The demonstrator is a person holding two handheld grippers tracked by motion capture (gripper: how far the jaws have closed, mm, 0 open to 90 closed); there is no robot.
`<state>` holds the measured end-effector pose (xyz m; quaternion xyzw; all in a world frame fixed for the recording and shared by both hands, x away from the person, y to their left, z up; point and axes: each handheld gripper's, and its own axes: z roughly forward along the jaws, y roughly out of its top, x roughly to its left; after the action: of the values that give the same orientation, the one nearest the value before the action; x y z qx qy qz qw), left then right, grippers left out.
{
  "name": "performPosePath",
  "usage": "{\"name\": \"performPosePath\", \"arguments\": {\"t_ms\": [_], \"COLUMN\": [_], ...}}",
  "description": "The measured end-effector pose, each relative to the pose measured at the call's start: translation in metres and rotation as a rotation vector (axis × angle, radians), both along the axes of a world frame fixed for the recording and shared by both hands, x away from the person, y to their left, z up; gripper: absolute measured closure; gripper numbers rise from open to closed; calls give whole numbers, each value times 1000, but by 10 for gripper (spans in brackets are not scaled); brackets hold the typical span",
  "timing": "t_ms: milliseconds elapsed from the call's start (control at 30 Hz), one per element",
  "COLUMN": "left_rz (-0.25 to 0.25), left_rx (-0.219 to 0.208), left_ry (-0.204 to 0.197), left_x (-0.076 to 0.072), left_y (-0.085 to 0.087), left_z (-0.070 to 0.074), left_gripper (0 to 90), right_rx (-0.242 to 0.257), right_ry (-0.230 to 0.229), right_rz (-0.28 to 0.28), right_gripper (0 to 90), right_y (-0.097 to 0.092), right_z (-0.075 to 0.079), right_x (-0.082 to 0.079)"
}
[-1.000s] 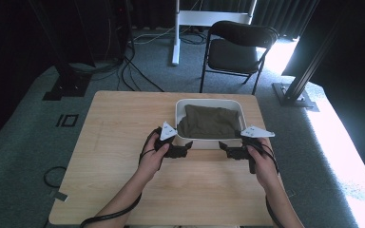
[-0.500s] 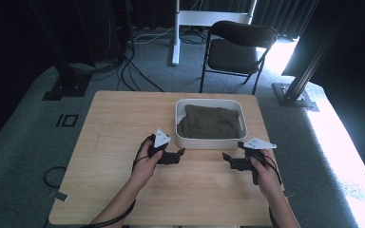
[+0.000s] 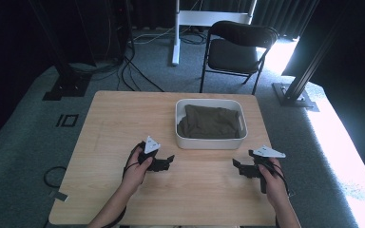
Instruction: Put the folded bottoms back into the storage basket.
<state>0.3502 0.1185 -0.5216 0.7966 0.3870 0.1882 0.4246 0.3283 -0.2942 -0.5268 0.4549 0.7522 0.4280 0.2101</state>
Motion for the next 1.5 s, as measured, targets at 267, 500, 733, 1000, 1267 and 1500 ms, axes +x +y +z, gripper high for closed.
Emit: {"name": "performPosePath", "arguments": {"t_ms": [267, 500, 733, 1000, 1267, 1500], "left_rz": [35, 136, 170, 242, 318, 388], "left_rx": [6, 42, 38, 63, 65, 105], "left_ry": [31, 61, 71, 93, 107, 131], "left_x": [-6, -15, -25, -32, -37, -38], "left_y": [14, 30, 46, 67, 86, 98], "left_z": [-11, -17, -19, -25, -28, -32], "left_gripper": [165, 165, 165, 165, 165, 165], "right_rx": [-19, -31, -16, -25, -56, -103], "right_ry": [23, 50, 78, 105, 139, 137], "right_rz": [-59, -111, -170, -247, -287, -291], "right_gripper": [137, 137, 137, 138, 137, 137], "right_y": [-16, -24, -30, -36, -38, -36], "right_z": [-11, -19, -25, -28, -35, -35], "right_x": [-10, -22, -30, -35, -35, -35]}}
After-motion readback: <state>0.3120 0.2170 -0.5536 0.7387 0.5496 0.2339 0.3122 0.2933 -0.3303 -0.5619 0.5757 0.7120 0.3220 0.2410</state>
